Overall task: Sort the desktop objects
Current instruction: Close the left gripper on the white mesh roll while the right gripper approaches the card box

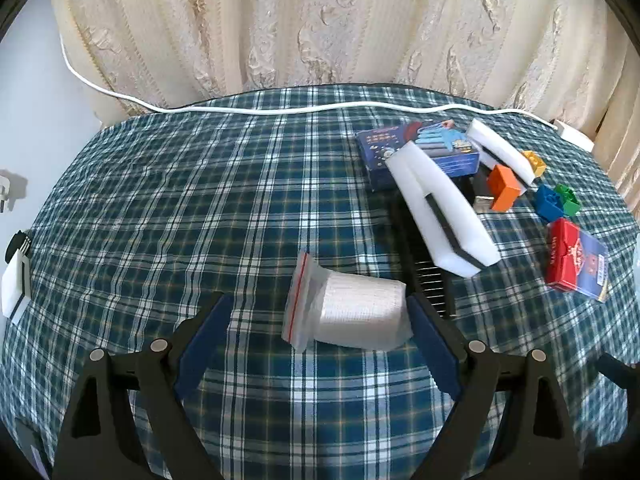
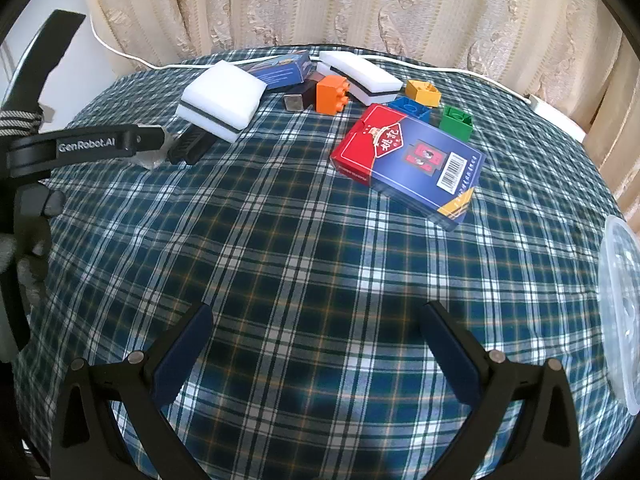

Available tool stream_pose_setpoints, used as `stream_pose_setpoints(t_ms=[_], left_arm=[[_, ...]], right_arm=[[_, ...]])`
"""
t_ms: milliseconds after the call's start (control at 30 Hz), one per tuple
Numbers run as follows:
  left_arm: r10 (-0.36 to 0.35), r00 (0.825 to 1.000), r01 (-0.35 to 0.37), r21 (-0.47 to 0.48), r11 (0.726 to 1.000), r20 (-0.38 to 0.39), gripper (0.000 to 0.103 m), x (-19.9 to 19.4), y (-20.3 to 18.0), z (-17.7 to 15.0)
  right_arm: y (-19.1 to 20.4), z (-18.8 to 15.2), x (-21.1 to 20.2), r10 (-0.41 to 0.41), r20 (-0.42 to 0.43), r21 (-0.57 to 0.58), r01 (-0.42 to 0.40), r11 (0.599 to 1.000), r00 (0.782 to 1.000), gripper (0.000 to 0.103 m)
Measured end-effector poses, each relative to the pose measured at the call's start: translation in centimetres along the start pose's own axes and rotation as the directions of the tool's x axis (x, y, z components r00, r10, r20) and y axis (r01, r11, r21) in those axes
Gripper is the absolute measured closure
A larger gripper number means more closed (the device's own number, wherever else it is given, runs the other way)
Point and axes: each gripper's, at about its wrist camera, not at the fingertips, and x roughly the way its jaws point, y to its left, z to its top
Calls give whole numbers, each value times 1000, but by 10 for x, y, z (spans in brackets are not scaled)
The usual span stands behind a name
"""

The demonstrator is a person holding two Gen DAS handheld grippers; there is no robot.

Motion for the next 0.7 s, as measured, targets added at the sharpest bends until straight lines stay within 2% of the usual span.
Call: stream_pose_setpoints(t_ms=[167,300,367,500,700], left_arm=[[6,1000,-6,-5,1000,-8,13,24,-23,12],[-24,1000,24,22,999,-14,36,30,-41,7],[-43,999,44,24,999,-19,54,35,-50,6],[-47,999,47,3,999,10,57,36,-63,-4],[-74,995,76,-33,997,70,58,25,-70,-9]], right_arm=[[-2,0,-1,9,10,24,-9,1000,1000,0],[-6,-1,-3,32,21,50,-33,998,999,0],[-11,-1,-5,52,26,74,-54,996,998,0],[-24,-1,-12,72,44,130,-78,988,996,0],[-51,16,-27,14,102,191,-33,981,995,0]])
